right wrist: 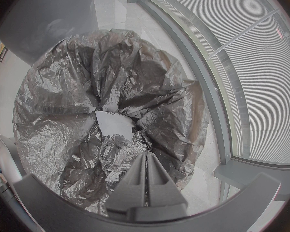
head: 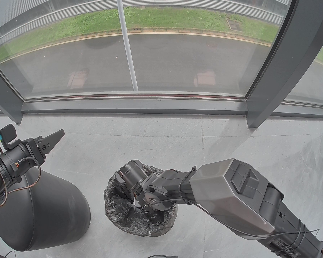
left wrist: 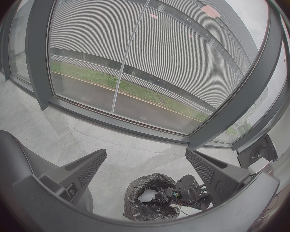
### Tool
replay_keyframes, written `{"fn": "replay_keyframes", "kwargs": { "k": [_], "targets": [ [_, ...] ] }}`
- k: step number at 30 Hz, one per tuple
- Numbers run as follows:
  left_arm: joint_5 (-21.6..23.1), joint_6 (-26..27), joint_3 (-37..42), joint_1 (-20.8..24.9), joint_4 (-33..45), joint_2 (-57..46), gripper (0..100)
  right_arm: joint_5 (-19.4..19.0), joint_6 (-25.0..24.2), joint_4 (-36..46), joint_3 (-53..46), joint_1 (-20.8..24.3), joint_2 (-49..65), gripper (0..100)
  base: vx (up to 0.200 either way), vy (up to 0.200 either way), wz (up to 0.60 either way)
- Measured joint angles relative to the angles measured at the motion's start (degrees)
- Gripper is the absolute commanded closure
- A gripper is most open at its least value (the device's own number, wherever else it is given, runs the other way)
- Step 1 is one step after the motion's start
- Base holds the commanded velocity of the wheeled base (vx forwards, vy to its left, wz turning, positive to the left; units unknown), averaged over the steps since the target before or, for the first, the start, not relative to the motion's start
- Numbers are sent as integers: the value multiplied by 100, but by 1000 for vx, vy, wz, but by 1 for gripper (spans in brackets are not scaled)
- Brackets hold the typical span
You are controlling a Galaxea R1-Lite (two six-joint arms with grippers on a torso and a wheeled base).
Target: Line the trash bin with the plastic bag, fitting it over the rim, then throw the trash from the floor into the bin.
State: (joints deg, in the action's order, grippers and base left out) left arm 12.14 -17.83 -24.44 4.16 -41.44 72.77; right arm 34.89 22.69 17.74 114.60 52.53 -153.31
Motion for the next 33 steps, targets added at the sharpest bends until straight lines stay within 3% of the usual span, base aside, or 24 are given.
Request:
{"fn": "replay_keyframes", "kwargs": {
  "k": [16, 33],
  "targets": [
    [-2, 2, 0, 9, -2, 17, 0, -82, -60, -94, 0, -27, -350, 100, 0, 0, 0],
    [-2, 5, -2, 6, -2, 27, 0, -145, -74, -986, 0, -74, -1097, 100, 0, 0, 0]
  ]
}}
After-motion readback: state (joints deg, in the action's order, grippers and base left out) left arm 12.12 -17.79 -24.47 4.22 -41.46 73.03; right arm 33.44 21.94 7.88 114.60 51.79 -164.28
